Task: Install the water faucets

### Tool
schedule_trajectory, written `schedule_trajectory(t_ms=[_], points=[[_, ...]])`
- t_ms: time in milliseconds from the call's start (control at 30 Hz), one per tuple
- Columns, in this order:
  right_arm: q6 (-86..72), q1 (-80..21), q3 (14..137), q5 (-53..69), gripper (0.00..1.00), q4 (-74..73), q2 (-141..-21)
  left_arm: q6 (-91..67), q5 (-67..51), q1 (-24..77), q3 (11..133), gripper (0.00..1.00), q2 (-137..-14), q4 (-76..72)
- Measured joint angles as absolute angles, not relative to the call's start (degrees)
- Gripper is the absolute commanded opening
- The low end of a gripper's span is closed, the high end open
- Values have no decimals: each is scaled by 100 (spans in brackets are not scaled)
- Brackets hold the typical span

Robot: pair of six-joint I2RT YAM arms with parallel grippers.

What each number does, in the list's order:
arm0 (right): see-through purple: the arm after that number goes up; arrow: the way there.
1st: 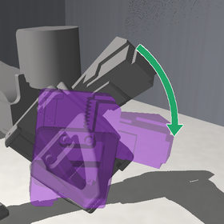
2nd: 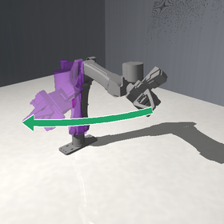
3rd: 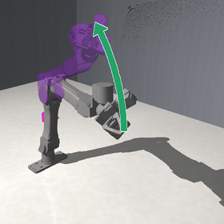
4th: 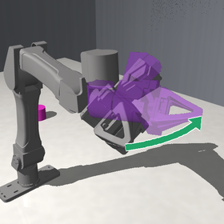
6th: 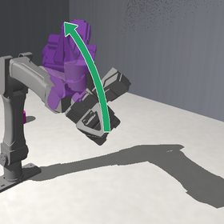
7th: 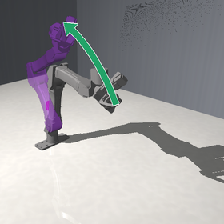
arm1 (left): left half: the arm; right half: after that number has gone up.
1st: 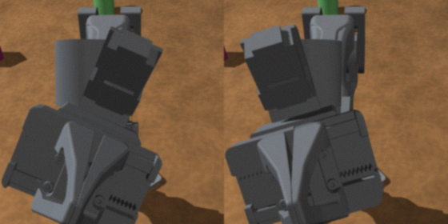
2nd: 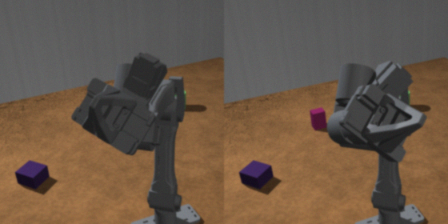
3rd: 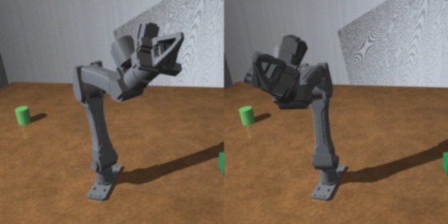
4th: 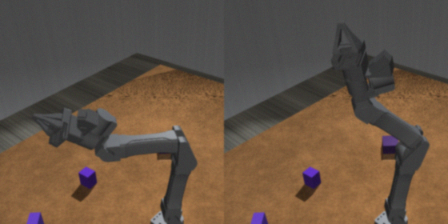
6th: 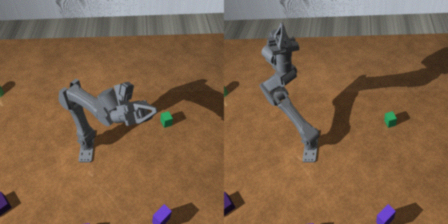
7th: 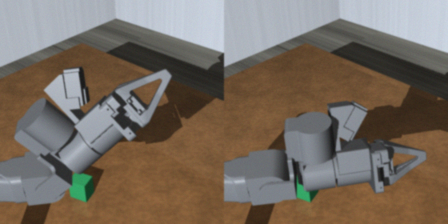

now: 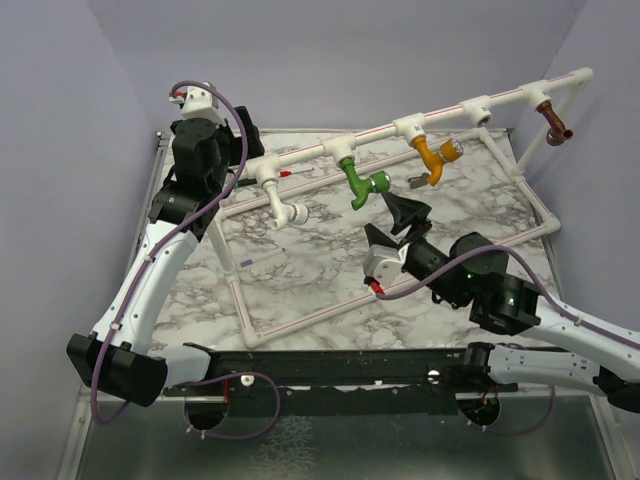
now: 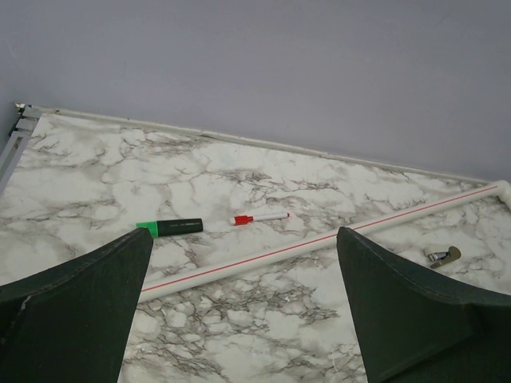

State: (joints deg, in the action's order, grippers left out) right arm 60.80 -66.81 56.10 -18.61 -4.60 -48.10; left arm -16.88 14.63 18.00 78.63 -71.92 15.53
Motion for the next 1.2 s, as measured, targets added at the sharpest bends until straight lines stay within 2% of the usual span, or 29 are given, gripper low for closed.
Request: schedule_trajectory(t_ms=[200, 633, 1067, 1200], points=[[7367, -6681, 5605, -2108, 76, -333, -5216, -1688, 1463, 1800, 7863, 99, -7194, 1553], [9402, -6681, 5498, -2998, 74, 1017, -6156, -1688, 1463, 1800, 7863, 99, -7194, 1551], [9452, -6663, 5500, -3409, 56, 1347, -6490, -1688, 1463, 1800, 7863, 99, -7194, 1551], [9380, -6626, 5500, -3446, 43, 1352, -6499, -1688, 1463, 1800, 7863, 99, -7196, 1551]])
